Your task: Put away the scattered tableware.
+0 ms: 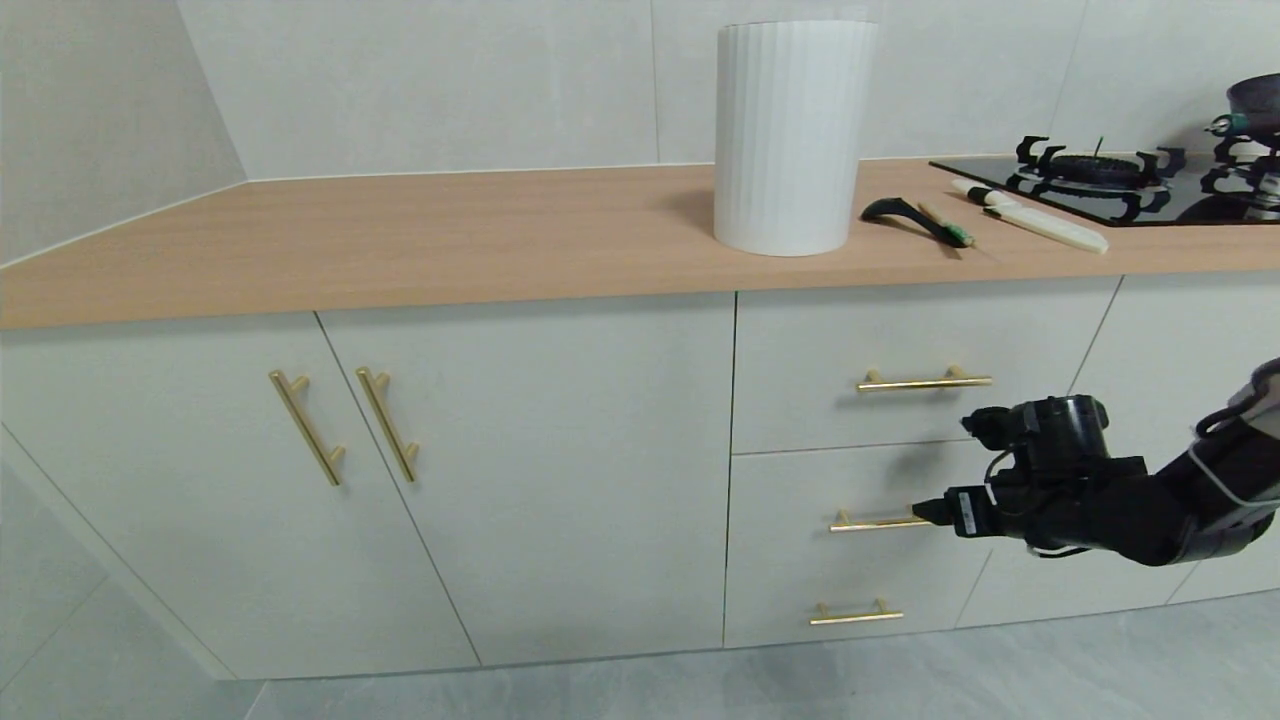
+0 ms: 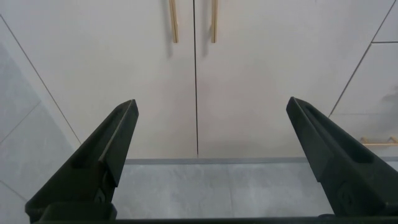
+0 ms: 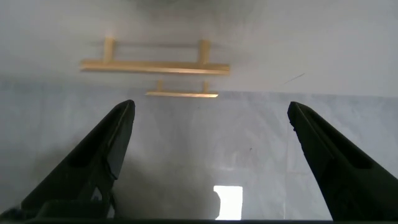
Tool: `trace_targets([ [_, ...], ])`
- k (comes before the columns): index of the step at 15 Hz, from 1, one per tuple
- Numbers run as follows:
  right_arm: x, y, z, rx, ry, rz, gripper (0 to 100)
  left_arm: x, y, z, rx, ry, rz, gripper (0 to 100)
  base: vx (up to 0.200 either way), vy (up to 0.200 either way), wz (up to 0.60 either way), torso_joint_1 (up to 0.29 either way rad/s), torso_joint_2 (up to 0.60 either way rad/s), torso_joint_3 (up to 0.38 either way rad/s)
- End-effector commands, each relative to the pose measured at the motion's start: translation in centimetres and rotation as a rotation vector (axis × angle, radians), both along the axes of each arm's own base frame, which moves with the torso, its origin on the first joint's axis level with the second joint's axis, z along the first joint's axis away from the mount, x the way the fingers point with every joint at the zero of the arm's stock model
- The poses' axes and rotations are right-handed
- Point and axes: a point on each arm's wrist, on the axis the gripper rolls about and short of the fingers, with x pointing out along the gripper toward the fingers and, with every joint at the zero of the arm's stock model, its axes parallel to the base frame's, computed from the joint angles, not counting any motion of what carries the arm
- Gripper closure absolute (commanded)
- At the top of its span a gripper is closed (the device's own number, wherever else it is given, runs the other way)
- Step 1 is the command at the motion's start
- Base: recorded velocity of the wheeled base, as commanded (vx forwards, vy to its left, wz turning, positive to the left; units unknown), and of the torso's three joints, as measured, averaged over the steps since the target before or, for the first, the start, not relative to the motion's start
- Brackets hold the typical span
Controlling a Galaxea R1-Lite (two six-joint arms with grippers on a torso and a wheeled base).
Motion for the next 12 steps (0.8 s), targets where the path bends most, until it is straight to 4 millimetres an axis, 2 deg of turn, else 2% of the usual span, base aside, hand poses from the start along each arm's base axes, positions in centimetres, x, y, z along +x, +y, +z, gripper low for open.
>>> trace_targets([
  [1, 0.4, 0.1, -2.9, -0.007, 0.044, -0.005, 0, 0.0, 0.0, 0.0, 0.0, 0.0, 0.001, 0, 0.0, 0.0, 0.0, 0.0, 0.0, 0.0],
  [7, 1.9, 0.3, -5.0, -0.019, -0.072, -0.034, 0, 0.0, 0.0, 0.0, 0.0, 0.0, 0.001, 0, 0.0, 0.0, 0.0, 0.0, 0.0, 0.0],
  [12, 2.6, 0.6, -5.8, -0.034, -0.106, -0.058, 0, 0.0, 0.0, 0.0, 0.0, 0.0, 0.001, 0, 0.0, 0.0, 0.0, 0.0, 0.0, 0.0],
])
